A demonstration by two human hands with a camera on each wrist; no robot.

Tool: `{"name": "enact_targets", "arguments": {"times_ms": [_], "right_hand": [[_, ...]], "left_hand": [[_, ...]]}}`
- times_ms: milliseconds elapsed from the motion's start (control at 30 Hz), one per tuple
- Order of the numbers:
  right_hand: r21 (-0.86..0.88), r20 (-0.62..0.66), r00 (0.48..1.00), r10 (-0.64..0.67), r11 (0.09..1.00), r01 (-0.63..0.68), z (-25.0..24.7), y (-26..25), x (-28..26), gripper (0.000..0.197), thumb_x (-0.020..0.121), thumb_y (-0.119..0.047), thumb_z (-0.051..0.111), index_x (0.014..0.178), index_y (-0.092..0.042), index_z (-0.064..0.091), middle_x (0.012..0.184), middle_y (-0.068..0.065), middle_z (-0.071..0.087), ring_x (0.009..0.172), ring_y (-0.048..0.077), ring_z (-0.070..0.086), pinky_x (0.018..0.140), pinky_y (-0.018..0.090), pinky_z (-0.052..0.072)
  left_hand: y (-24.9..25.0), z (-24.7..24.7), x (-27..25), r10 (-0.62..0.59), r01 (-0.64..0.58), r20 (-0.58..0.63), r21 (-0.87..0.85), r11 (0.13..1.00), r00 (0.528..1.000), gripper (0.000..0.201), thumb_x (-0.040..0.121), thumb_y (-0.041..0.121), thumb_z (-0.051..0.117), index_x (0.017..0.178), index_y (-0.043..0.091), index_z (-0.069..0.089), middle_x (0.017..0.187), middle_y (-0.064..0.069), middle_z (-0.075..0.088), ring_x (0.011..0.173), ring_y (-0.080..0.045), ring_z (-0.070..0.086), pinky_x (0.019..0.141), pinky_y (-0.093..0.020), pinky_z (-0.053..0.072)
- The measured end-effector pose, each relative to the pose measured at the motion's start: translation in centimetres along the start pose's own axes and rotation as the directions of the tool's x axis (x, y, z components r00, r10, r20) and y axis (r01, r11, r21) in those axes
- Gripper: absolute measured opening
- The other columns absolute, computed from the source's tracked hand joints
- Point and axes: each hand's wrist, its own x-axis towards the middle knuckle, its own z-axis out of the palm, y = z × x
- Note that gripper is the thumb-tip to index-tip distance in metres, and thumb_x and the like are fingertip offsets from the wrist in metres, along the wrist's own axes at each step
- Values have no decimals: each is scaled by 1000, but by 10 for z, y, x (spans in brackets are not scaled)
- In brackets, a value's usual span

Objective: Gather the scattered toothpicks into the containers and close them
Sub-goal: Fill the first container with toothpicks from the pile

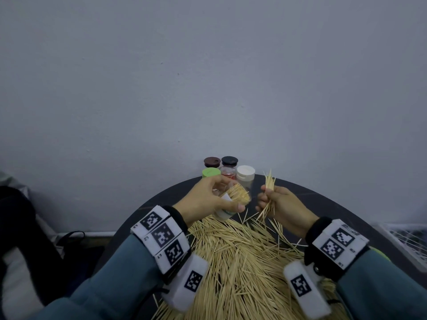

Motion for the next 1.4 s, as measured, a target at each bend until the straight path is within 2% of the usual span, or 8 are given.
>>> {"name": "enact_targets", "arguments": {"times_ms": [267,400,533,733,967,1100,1267,1400], "right_hand": [[70,-73,990,-124,989,129,8,-7,-12,23,103,-10,24,89,-11,42,66,1,34,53,10,32,49,20,33],[153,-101,977,-187,967,202,12,-22,-18,21,103,-11,25,90,-11,42,65,0,35,49,7,32,42,16,35],[242,-75,970,-232,939,244,18,-35,-24,20,103,-11,25,91,-10,41,64,-1,34,43,3,32,39,14,34],[279,17,971,-240,933,226,31,-29,-29,19,102,-10,25,93,-9,41,61,-2,36,43,3,33,40,14,34],[188,37,962,-271,947,260,37,-19,-30,18,102,-13,27,96,-11,43,62,-2,41,50,7,44,51,19,43],[82,35,952,-304,950,300,37,-14,-33,19,102,-15,29,94,-16,47,56,-8,56,61,8,62,58,21,53],[-73,96,946,-309,946,317,40,-5,-38,23,101,-13,30,95,-18,53,75,-6,70,76,3,66,69,15,52],[-114,114,958,-263,955,275,41,-3,-41,25,101,-12,32,104,-14,56,84,-13,71,76,-10,64,64,5,47]], "left_hand": [[-4,10,-2,-7,1,114,54,999,994,49,72,11,79,111,21,50,107,-3,69,94,-13,66,89,-29,51],[-1,16,-5,-10,-12,182,120,993,983,53,77,22,76,119,21,44,107,4,63,90,-5,62,76,-11,50],[-3,21,-7,-6,-24,247,119,993,969,54,75,41,73,116,16,49,96,0,63,85,-13,61,84,-34,51],[-6,26,-9,25,-54,271,102,993,962,72,64,59,70,120,19,48,97,4,62,91,-11,59,93,-40,49],[1,31,-13,25,-55,321,85,995,947,54,87,28,64,134,18,37,104,12,59,91,7,58,88,-19,48],[3,33,-14,27,-44,313,45,998,949,62,88,16,64,140,17,29,122,5,56,110,-4,56,99,-24,46],[5,31,-14,57,-81,259,83,993,964,67,91,9,58,142,25,18,125,3,50,113,-9,52,96,-22,45],[1,29,-11,64,-69,191,18,997,979,59,88,11,63,137,16,29,123,2,54,112,-8,55,97,-27,49]]}}
